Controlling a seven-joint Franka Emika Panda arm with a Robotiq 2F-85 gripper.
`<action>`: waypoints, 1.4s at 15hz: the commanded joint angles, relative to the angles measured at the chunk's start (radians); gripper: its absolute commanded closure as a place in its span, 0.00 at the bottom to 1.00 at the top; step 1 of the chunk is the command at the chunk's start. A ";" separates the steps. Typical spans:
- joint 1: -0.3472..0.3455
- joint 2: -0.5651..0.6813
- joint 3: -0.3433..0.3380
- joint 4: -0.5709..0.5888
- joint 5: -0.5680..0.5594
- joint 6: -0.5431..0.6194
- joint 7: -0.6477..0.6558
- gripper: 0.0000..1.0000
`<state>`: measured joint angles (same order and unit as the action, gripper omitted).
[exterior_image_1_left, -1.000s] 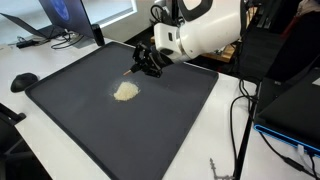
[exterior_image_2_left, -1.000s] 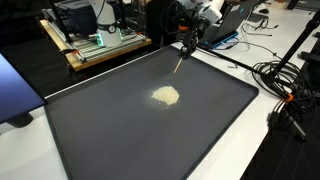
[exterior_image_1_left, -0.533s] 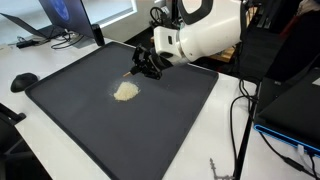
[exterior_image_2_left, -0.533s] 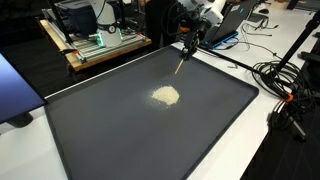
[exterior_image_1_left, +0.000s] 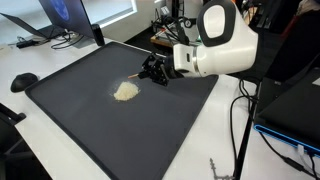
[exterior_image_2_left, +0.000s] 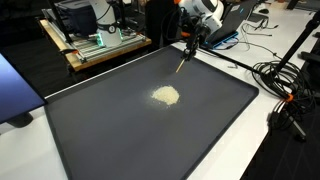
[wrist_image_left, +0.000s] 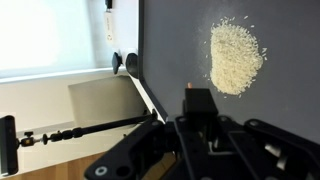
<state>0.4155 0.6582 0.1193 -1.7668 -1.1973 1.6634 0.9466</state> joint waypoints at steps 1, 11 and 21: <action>0.044 0.101 0.000 0.095 -0.075 -0.111 0.019 0.96; 0.079 0.287 0.008 0.260 -0.162 -0.255 -0.027 0.96; -0.038 0.101 0.081 0.149 -0.062 -0.139 -0.121 0.96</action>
<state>0.4405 0.8685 0.1578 -1.5358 -1.3120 1.4589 0.8652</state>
